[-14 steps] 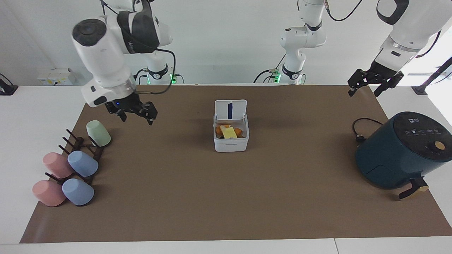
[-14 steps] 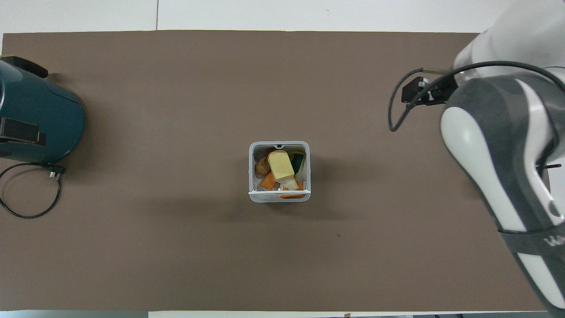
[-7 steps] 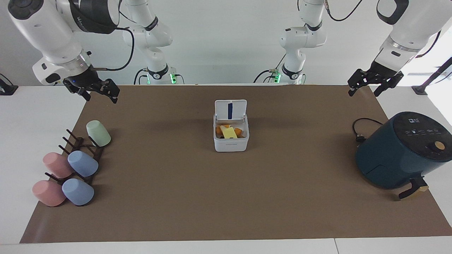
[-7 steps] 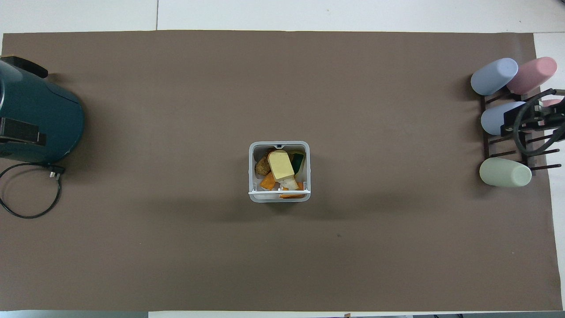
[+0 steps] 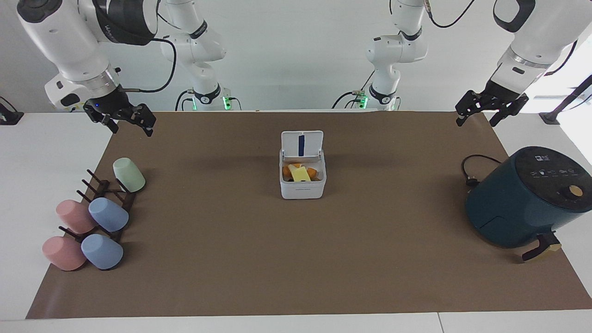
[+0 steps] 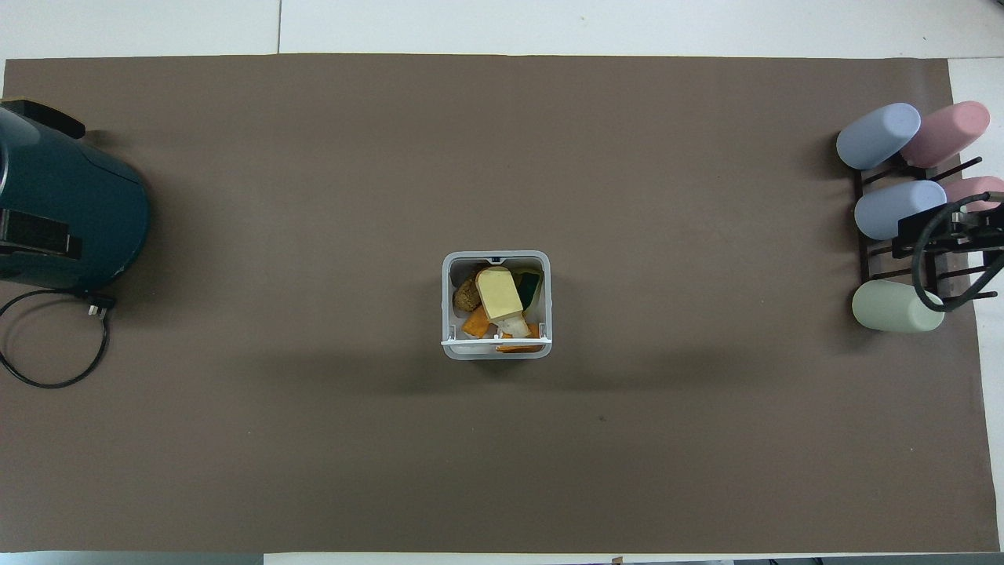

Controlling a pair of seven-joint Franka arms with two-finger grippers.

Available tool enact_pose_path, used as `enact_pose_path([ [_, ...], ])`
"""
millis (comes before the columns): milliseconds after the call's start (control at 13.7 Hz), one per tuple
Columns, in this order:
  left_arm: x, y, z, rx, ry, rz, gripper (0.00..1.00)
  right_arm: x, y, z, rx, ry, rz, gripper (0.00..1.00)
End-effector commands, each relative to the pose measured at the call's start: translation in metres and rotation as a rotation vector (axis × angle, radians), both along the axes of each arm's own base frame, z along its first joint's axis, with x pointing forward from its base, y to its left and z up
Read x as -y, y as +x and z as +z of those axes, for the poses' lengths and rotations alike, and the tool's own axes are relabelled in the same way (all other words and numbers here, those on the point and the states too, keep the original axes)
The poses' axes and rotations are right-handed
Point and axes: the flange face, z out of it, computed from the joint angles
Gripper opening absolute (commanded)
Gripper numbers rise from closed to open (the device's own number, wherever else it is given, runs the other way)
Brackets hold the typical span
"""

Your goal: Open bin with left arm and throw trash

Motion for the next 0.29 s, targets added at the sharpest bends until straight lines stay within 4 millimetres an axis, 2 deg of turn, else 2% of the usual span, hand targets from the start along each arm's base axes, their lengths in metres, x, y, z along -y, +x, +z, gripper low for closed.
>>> enact_pose_path([
  [0, -0.0021, -0.0029, -0.0006, -0.009, -0.001, -0.007, 1.0, 0.0034, -0.0027, 0.0007, 0.015, -0.017, 0.018, 1.0],
  [219, -0.0005, -0.0032, -0.0008, -0.012, -0.001, -0.01, 1.0, 0.005, 0.001, 0.0009, 0.035, -0.018, 0.019, 1.0],
])
